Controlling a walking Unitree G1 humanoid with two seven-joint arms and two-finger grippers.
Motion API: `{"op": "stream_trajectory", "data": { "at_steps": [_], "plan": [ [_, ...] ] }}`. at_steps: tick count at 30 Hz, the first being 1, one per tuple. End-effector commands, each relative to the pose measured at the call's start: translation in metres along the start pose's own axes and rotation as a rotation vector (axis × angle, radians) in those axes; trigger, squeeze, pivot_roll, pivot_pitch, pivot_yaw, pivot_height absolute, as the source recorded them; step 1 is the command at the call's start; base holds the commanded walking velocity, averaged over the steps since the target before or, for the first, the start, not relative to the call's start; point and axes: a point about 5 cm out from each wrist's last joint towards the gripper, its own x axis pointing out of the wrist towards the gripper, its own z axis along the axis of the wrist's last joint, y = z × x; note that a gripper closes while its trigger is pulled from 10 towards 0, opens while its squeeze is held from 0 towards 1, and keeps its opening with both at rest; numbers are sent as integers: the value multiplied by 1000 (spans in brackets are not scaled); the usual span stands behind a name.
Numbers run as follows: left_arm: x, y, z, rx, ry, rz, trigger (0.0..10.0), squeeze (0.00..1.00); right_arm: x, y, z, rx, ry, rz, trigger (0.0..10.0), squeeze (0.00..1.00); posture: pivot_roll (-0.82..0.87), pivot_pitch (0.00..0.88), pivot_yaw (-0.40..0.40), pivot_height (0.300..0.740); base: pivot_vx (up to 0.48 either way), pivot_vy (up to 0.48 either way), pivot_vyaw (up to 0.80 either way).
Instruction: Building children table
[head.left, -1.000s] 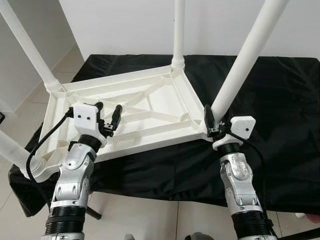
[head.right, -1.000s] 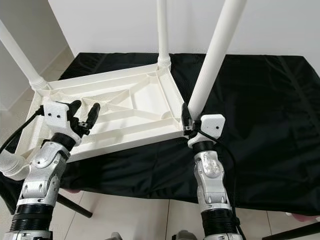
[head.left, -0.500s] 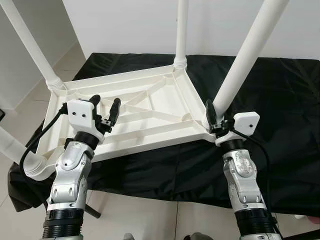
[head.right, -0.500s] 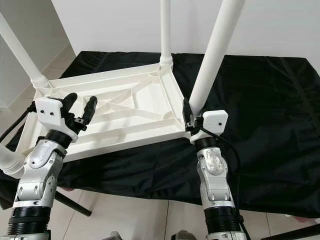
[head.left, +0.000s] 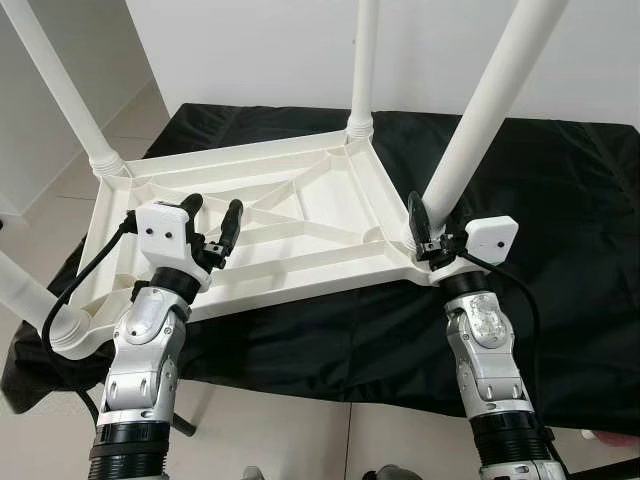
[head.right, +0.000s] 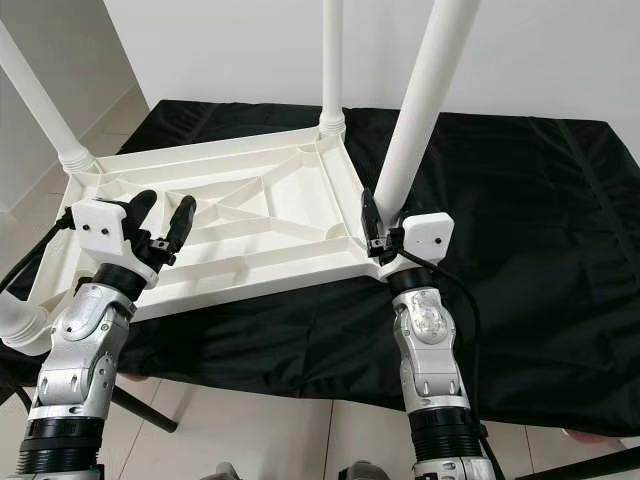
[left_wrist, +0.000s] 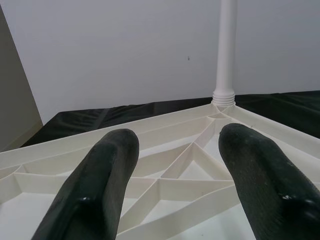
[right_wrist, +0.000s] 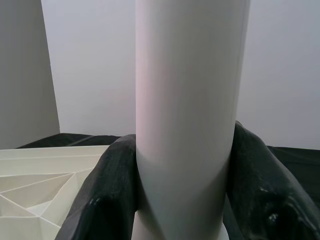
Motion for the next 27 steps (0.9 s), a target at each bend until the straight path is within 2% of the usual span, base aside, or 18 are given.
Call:
{"op": "stream_trajectory", "data": {
  "at_steps": [1,7,18,27],
  "plan": [
    [-3,3,1,4,-2,43,10000,0,5,1,6,7,-28,12,10000,0,-77,0,57,740,0,0,0],
    [-4,2,0,-2,3,48,10000,0,5,1,6,5,-25,11,10000,0,-78,0,55,740,0,-266,0],
    [-4,3,-1,-4,8,58,10000,0,5,1,5,2,-19,11,10000,0,-77,0,54,740,0,-432,0],
    [-4,5,-1,-17,11,82,10000,0,4,1,5,1,-15,12,10000,0,-75,0,54,740,0,0,0]
  ]
}}
